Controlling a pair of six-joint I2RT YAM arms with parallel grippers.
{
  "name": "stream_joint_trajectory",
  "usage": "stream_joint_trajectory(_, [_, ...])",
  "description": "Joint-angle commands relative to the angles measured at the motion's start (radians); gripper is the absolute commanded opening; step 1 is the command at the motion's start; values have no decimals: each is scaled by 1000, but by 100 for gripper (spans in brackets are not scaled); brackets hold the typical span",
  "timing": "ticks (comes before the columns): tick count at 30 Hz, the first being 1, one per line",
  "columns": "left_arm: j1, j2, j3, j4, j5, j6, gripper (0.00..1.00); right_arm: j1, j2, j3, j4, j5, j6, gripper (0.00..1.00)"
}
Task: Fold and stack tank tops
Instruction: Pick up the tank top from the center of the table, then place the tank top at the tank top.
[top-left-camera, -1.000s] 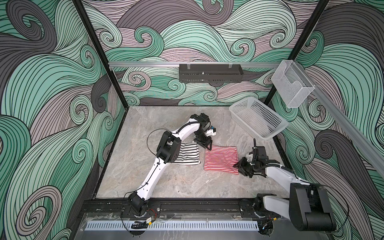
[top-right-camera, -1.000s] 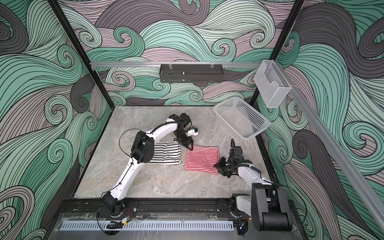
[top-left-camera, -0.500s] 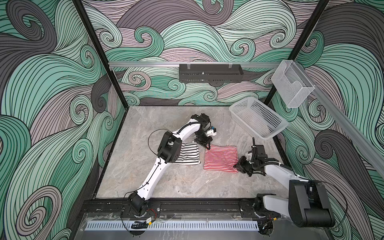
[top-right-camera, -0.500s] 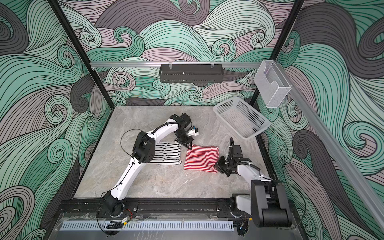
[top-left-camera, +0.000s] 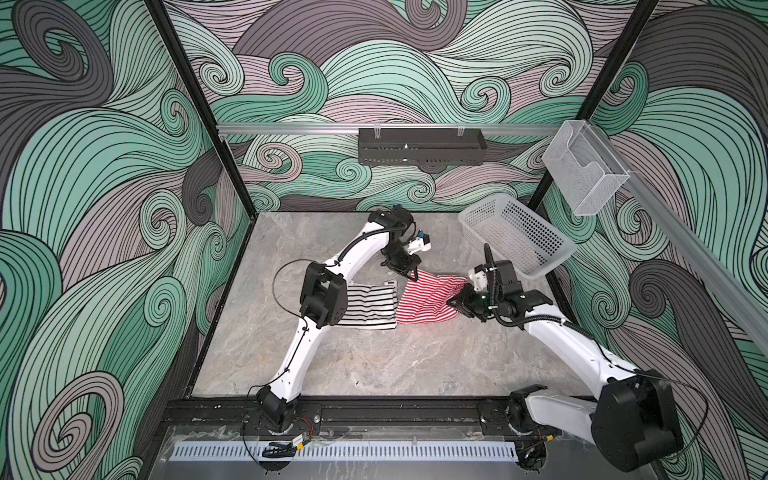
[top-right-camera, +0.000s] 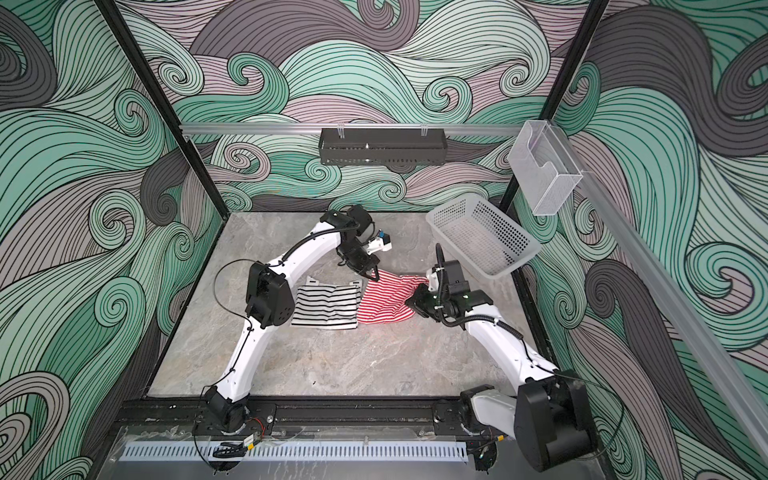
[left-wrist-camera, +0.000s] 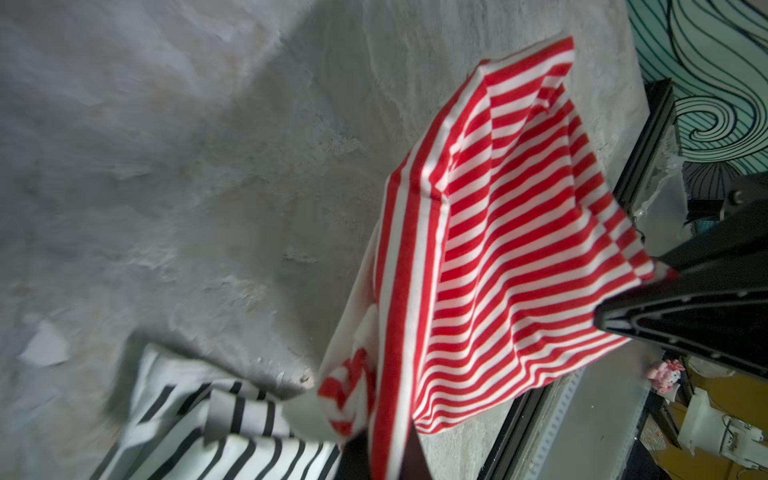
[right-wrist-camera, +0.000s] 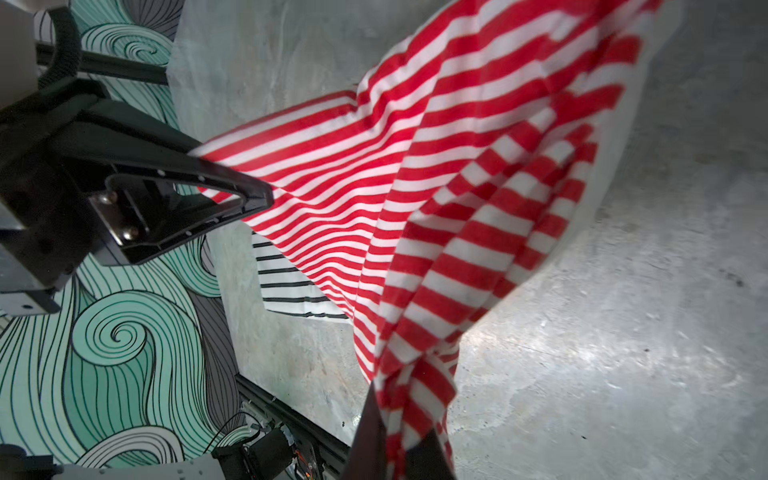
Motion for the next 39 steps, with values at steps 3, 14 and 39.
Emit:
stream_joint_trajectory(3, [94, -102, -30, -89, -23, 30, 0, 107, 125, 119, 11, 32, 38, 0])
stream_joint_trajectory(14, [277, -326, -318, -53, -42, 78, 0, 284, 467, 377, 110, 26, 66, 0])
stream_joint_trajectory(39, [421, -441, -660, 75, -113, 119, 0, 376, 629, 411, 188, -29, 132, 0])
